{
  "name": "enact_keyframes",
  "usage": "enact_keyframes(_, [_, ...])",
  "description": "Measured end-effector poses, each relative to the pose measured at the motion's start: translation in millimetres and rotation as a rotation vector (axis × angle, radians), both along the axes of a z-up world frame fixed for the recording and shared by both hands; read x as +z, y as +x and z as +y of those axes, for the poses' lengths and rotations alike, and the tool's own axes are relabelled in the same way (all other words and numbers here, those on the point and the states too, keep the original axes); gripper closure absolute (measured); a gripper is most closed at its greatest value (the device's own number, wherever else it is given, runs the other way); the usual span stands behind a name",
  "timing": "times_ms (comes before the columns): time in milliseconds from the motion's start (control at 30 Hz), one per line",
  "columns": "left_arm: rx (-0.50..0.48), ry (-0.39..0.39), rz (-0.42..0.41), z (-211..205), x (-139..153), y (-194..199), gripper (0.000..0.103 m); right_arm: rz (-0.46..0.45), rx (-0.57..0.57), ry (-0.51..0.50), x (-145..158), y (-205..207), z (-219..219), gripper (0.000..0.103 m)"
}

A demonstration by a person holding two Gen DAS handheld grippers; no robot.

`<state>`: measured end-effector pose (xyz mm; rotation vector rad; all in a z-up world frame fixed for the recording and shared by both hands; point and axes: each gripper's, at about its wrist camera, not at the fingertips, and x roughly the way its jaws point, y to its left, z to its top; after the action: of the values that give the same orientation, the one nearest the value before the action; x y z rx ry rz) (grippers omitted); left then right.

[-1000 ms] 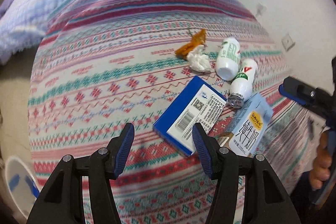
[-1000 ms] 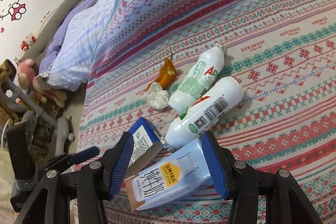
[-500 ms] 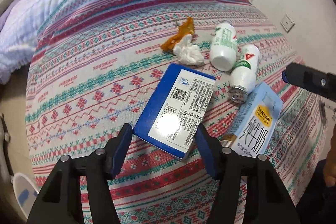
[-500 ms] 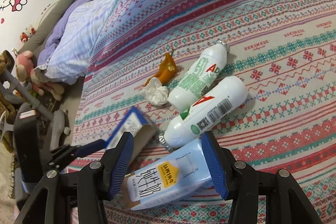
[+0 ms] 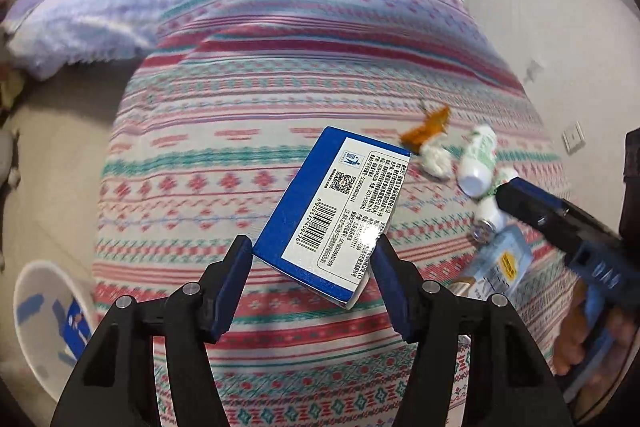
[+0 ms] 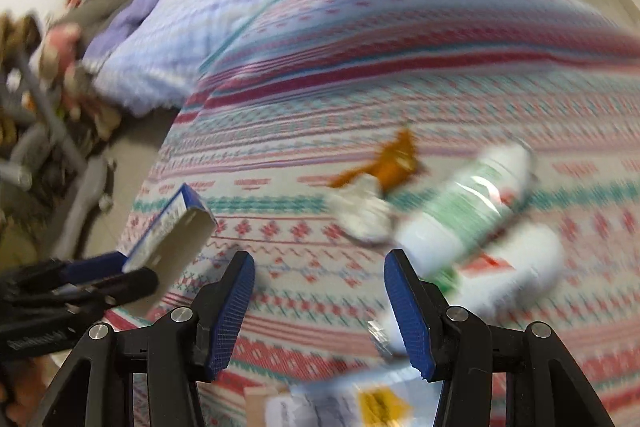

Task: Collect trash
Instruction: 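Move both tools back toward the remaining trash on the bed, then grasp the white tissue with the right tool while the left tool holds the blue-white box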

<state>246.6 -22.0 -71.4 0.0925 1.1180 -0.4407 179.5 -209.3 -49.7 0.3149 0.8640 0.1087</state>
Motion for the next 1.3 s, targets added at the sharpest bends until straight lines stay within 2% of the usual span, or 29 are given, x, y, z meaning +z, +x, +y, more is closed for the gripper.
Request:
enact_keyframes(100, [0.056,-0.012,0.009,12,-3,4,0.039,0.013,0.029,-0.105,-9,22,18,0.044])
enact_keyframes(267, [0.111,0.005,0.027,26,-12,10,0.039,0.085,-0.002,-0.290,-37,58,26,0.044])
enact_keyframes(367, [0.116,-0.012,0.016,30,-10,11,0.039,0.130,0.011,-0.342,-52,71,31,0.046])
enact_keyframes(433, [0.123,-0.009,0.007,32,-10,13,0.039,0.145,0.028,-0.379,-55,74,35,0.082])
enact_keyframes(467, [0.130,-0.005,0.008,33,-11,14,0.039,0.142,0.031,-0.394,-55,73,37,0.082])
enact_keyframes(667, [0.145,-0.012,0.019,34,-14,16,0.039,0.103,0.038,-0.315,-42,44,30,0.085])
enact_keyframes(833, [0.168,-0.027,0.020,38,-11,11,0.039,0.055,0.039,-0.214,-17,10,33,0.085])
enact_keyframes(1000, [0.184,-0.039,0.016,46,-7,-1,0.039,-0.004,0.045,-0.189,0,-21,42,0.085])
enact_keyframes(1200, [0.213,-0.082,0.020,69,1,-17,0.039,-0.032,0.066,-0.090,7,-48,54,0.085])
enact_keyframes(1300, [0.242,-0.095,0.017,89,6,-23,0.039,-0.056,0.041,0.016,8,-53,47,0.085])
